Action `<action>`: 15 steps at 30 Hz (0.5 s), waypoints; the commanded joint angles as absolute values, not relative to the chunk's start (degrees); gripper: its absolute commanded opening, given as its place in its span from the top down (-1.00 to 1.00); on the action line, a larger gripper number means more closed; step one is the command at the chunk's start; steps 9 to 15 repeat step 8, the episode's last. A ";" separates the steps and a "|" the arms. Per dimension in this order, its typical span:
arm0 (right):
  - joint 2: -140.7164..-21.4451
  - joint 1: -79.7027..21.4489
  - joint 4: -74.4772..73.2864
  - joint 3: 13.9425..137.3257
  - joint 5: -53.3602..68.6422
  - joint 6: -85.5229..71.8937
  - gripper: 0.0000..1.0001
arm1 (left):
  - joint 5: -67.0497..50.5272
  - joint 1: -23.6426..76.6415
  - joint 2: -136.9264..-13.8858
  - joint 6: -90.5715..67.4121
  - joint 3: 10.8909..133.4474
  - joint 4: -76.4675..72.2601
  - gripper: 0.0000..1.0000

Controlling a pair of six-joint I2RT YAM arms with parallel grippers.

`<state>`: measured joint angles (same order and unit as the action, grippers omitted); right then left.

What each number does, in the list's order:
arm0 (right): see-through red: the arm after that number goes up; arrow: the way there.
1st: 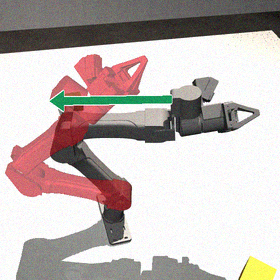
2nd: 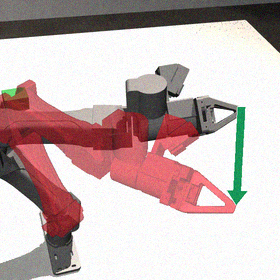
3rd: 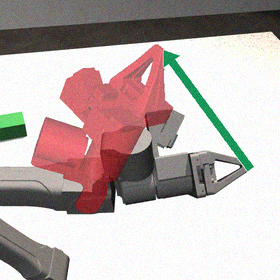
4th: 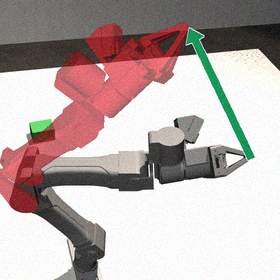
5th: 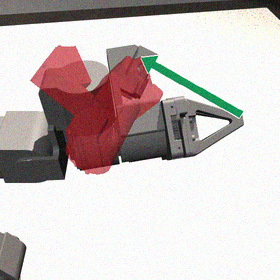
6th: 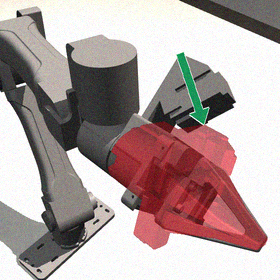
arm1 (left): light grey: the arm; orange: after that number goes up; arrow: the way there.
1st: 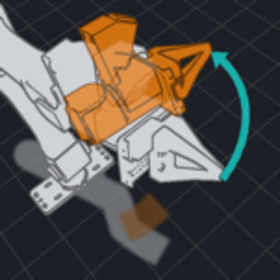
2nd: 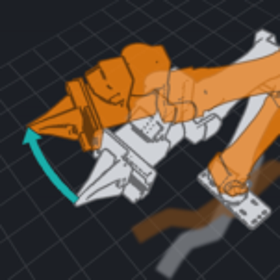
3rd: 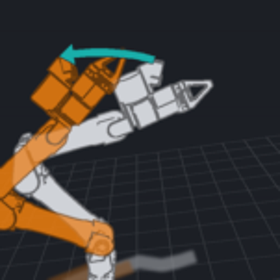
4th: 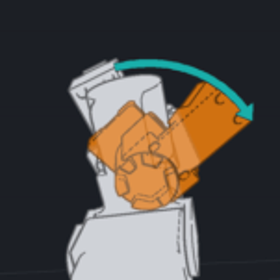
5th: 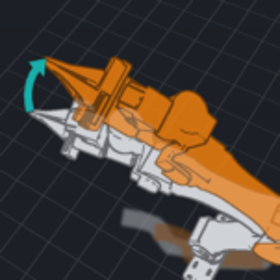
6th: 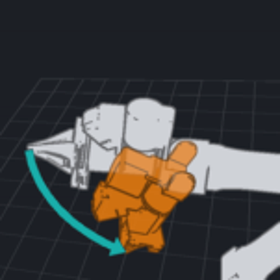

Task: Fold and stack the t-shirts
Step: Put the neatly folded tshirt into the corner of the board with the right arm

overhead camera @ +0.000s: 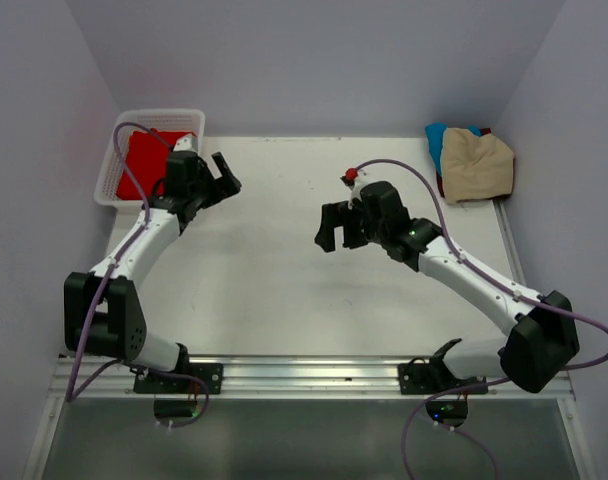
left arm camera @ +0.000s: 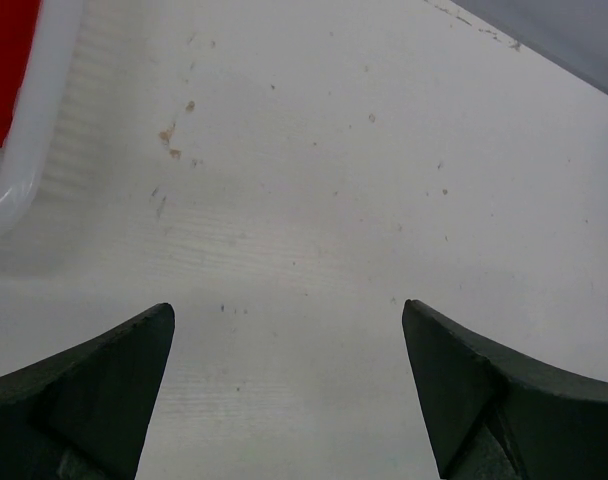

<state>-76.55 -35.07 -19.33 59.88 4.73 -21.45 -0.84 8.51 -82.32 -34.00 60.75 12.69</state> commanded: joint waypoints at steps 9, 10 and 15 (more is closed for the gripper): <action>-73.39 -40.42 -20.12 58.53 4.75 -21.71 -0.98 | -0.62 6.42 -87.63 -35.95 65.83 11.16 -1.00; -73.39 -40.42 -20.12 58.53 4.75 -21.71 -0.98 | -0.62 6.42 -87.63 -35.95 65.83 11.16 -1.00; -73.39 -40.42 -20.12 58.53 4.75 -21.71 -0.98 | -0.62 6.42 -87.63 -35.95 65.83 11.16 -1.00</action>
